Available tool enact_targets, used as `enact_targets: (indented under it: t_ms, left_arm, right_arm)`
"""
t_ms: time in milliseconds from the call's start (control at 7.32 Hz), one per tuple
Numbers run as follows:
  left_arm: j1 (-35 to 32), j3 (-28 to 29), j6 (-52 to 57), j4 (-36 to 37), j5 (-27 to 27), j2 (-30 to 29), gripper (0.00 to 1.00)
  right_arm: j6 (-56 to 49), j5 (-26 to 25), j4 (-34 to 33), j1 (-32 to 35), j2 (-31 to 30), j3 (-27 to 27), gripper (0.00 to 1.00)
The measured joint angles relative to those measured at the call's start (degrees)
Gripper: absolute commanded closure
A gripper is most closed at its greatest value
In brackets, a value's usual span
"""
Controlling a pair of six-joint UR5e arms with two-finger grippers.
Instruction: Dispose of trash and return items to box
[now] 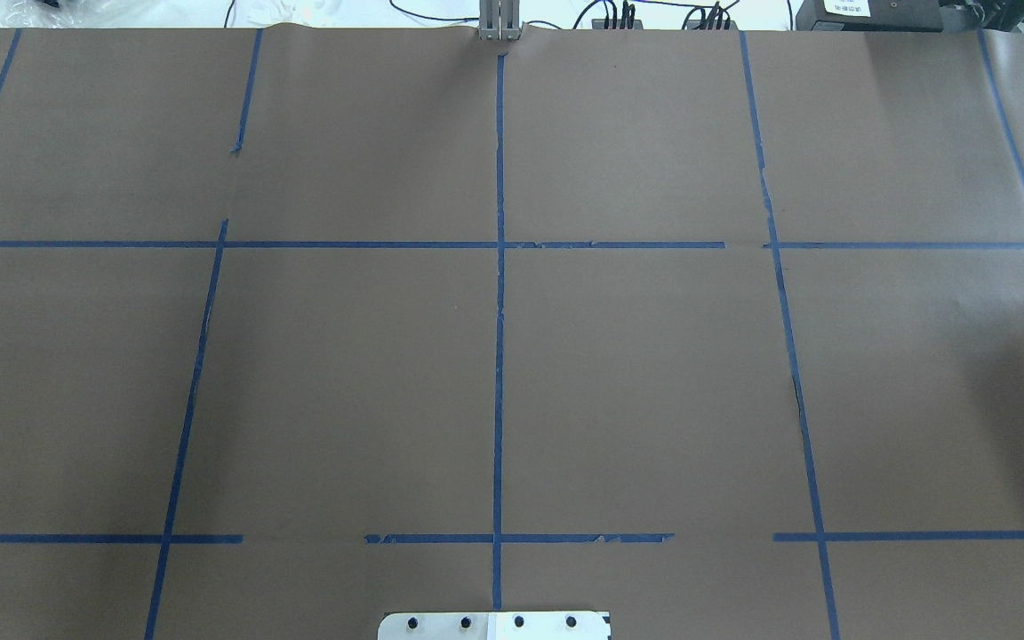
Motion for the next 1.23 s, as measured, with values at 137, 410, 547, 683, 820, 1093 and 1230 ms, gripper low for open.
enact_targets:
  t_ms: [137,410,547,683,820,1093,1230]
  left_arm:
    - [0.00,-0.03,0.00,0.00,-0.04,-0.05,0.00]
    - [0.00,-0.06,0.00,-0.02,-0.12,-0.12,0.00]
    - [0.00,-0.06,0.00,-0.05,-0.21,-0.16,0.00]
    - [0.01,-0.05,0.00,-0.10,-0.31,-0.20,0.00]
    - [0.04,-0.04,0.00,-0.14,-0.36,-0.25,0.00]
    - [0.07,-0.03,0.00,-0.23,-0.40,-0.30,0.00]
    - [0.08,-0.01,0.00,-0.29,-0.42,-0.32,0.00]
  right_arm:
    - [-0.04,-0.01,0.08,-0.08,-0.36,-0.49,0.00]
    - [0.01,-0.05,0.64,-0.13,-1.43,-0.99,0.00]
    - [0.06,-0.02,0.89,-0.13,-1.59,-1.05,0.00]
    - [0.09,0.00,1.00,-0.14,-1.63,-1.07,0.00]
    - [0.10,0.01,1.04,-0.14,-1.65,-1.09,0.00]
    - [0.13,0.01,1.06,-0.14,-1.66,-1.07,0.00]
    - [0.16,0.01,1.06,-0.14,-1.66,-1.09,0.00]
